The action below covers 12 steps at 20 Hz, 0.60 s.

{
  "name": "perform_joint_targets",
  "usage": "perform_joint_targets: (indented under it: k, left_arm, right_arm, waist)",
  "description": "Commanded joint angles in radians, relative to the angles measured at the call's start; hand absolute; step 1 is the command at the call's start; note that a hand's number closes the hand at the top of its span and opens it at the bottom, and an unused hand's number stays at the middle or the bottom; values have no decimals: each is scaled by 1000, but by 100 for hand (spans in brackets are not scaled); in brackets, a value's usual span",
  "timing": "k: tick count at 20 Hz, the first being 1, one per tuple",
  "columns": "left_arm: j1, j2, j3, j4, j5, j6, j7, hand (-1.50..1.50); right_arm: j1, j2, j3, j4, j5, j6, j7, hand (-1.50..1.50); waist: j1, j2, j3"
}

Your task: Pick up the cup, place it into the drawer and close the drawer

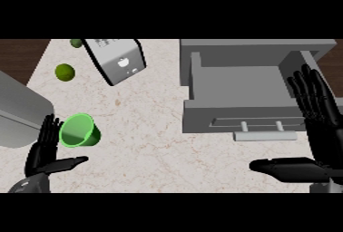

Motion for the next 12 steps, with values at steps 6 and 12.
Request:
perform_joint_targets:
  k: [6,12]
  left_arm:
    - [-38,4,-3,90,-23,-33,-127,-150]
    - [-45,-15,-2,80,-13,-68,-124,-150]
  right_arm:
    - [-14,-19,-32,20,-42,32,-2,-150]
    - [27,-27,-43,-74,-67,36,61,-150]
  waist:
    - [-8,3,-1]
    - [-6,-1,-1]
